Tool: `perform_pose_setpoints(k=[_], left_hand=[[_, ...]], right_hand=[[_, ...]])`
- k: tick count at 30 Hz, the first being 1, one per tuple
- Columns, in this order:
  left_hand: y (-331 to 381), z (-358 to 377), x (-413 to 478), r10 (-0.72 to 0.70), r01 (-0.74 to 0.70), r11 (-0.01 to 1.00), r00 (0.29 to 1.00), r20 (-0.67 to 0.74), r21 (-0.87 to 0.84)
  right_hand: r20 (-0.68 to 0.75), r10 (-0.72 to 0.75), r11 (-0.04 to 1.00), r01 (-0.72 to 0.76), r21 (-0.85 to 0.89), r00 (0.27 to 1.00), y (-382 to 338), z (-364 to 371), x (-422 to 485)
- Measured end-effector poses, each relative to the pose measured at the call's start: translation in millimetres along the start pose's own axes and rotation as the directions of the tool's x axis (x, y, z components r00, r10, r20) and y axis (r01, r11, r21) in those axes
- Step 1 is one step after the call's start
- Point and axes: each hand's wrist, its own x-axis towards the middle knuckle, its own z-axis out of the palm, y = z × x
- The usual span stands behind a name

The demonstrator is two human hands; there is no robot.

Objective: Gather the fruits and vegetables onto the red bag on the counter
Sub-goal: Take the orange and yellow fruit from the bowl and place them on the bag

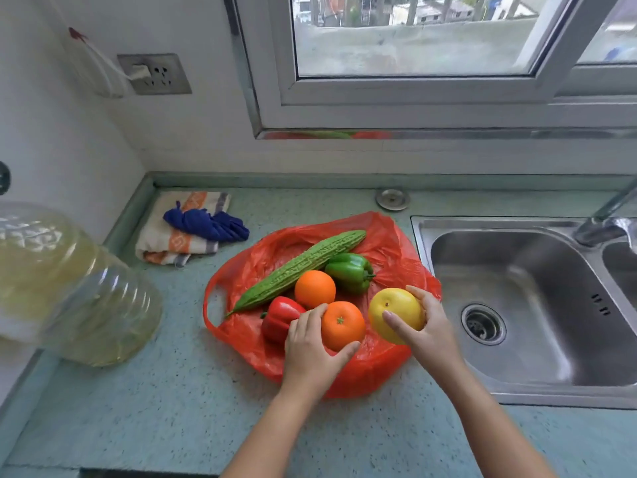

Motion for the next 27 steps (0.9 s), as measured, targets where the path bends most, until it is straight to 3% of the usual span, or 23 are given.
perform_pose_setpoints(k=[13, 27], left_hand=[[-11, 40, 43, 0.161, -0.166, 0.939, 0.986, 0.039, 0.302], [-25, 48, 60, 0.262, -0.241, 0.882, 0.965, 0.004, 0.405]], right_hand=[[0.089, -0.006, 0.997, 0.012, -0.074, 0.996, 34, 10, 61], [0.121, -0.120, 0.988, 0.130, -0.080, 0.985, 40, 30, 87]])
